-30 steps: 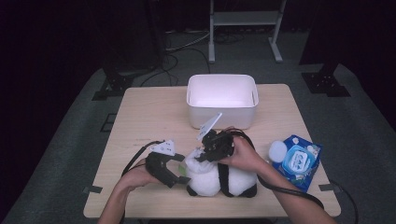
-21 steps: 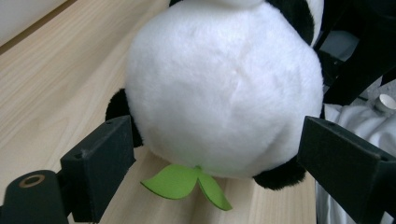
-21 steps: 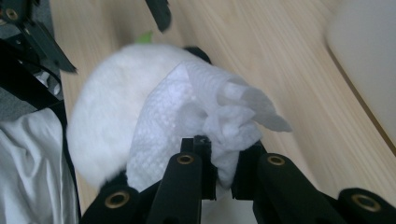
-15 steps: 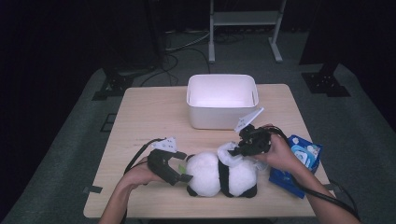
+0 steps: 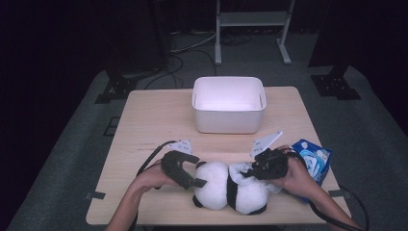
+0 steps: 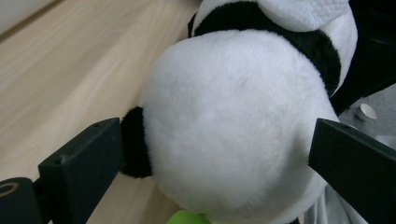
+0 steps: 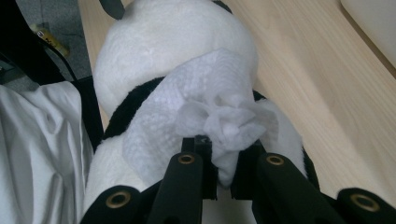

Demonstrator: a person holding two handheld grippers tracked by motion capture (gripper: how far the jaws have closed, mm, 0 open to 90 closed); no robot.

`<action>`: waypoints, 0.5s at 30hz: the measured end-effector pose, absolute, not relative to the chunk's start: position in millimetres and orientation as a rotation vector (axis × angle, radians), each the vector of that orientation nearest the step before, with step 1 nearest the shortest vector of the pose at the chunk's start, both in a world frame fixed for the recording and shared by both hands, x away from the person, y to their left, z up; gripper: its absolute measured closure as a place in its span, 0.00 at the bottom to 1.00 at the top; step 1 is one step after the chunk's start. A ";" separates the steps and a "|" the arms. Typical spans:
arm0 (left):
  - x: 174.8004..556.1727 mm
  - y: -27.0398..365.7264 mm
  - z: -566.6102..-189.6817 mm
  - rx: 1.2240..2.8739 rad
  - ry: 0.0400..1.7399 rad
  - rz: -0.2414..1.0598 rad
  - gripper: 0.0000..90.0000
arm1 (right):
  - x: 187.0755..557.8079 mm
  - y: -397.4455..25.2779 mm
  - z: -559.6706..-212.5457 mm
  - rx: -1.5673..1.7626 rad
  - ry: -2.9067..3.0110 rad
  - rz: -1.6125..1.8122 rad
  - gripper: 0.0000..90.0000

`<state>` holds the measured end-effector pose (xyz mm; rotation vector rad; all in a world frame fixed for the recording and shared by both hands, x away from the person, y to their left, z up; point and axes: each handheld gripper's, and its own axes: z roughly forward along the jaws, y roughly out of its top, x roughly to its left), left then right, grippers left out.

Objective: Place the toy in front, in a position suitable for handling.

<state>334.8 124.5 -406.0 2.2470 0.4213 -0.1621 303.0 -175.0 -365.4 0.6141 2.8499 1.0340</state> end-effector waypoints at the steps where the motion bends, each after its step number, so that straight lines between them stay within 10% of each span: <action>1: 334.7 121.8 -407.4 2.261 0.429 -0.173 0.02 | 302.3 -175.2 -366.5 0.615 2.848 1.031 0.93; 15: 338.0 113.9 -417.7 2.270 0.470 -0.221 0.28 | 323.8 -174.3 -366.1 0.676 2.849 1.046 0.92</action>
